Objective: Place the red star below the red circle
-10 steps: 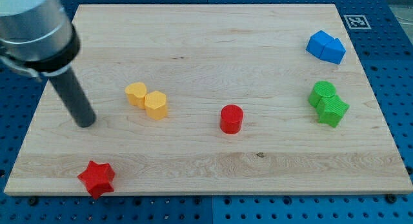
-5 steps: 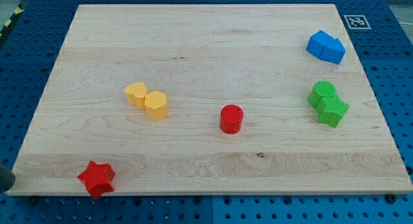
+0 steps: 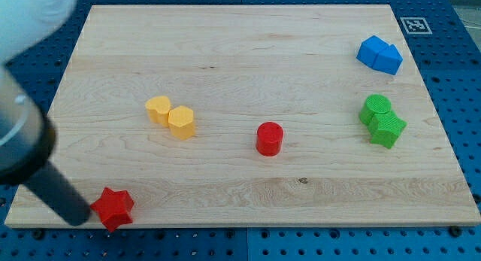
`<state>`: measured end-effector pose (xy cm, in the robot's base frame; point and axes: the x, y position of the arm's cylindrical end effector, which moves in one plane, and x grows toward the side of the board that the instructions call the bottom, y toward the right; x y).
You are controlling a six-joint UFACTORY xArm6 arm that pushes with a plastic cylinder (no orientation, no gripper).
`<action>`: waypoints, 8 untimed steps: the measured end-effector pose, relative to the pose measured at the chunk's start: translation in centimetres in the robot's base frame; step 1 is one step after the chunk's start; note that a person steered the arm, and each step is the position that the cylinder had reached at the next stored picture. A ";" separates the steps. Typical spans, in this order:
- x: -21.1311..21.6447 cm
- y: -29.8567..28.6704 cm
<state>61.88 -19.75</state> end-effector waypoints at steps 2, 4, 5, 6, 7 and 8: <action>-0.1 1.2; 0.0 6.2; 0.0 9.2; 0.0 12.2; 0.0 16.2; 0.0 17.8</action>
<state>61.85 -1.90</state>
